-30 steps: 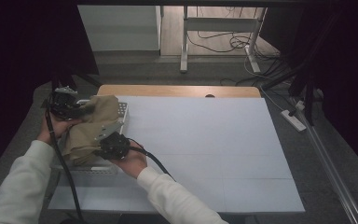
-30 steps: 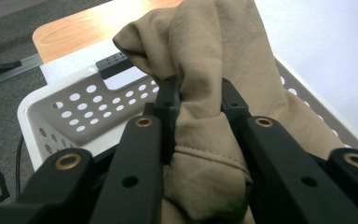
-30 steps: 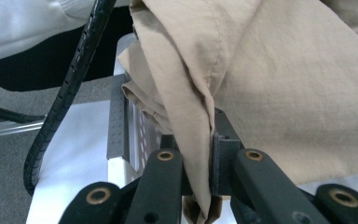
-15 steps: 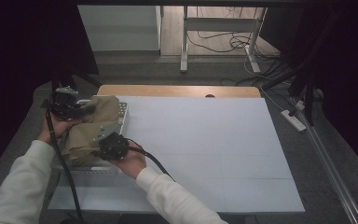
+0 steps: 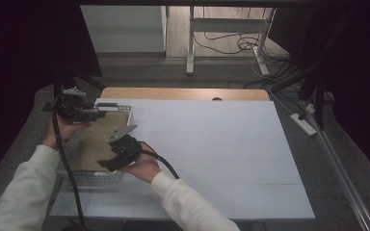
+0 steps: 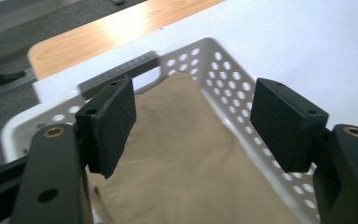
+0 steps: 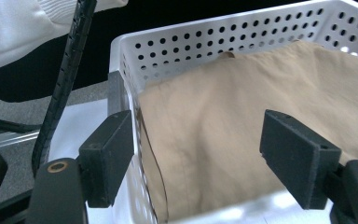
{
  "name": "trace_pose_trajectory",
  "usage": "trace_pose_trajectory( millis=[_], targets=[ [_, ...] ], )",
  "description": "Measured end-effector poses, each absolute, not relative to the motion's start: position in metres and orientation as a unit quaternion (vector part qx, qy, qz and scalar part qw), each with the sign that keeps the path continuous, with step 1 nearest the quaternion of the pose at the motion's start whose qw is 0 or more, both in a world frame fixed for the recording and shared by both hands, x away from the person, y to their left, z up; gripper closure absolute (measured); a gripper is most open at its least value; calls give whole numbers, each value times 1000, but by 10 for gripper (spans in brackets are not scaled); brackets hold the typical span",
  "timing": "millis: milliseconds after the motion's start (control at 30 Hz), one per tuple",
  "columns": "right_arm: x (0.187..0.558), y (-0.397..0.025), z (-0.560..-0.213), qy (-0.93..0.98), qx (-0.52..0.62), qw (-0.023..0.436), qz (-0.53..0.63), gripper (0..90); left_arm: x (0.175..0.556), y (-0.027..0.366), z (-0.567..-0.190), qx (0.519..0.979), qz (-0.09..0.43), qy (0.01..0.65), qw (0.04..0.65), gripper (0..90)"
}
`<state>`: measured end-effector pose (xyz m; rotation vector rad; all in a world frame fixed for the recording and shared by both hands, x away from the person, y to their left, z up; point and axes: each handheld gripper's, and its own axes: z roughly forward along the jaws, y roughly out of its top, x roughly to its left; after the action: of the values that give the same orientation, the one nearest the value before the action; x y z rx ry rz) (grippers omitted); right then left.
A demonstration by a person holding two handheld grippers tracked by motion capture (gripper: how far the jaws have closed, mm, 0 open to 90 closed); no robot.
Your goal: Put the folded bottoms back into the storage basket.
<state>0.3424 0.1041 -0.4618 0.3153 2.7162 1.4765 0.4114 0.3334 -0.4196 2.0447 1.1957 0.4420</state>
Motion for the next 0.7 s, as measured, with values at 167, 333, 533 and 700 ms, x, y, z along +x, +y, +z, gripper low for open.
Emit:
trace_pose_trajectory(
  millis=[167, 333, 533, 700],
  targets=[
    [344, 85, -459, 871, 101, 14, 480, 261, 405, 325, -417, 792, 166, 457, 370, 311],
    [349, 57, -457, 866, 112, 15, 486, 263, 394, 311, -413, 792, 166, 447, 381, 314],
    [351, 22, -456, 864, 123, 20, 489, 264, 379, 294, -413, 787, 153, 445, 400, 315],
    [351, -12, -457, 862, 135, 31, 488, 264, 363, 277, -414, 792, 151, 438, 398, 314]
  ],
)
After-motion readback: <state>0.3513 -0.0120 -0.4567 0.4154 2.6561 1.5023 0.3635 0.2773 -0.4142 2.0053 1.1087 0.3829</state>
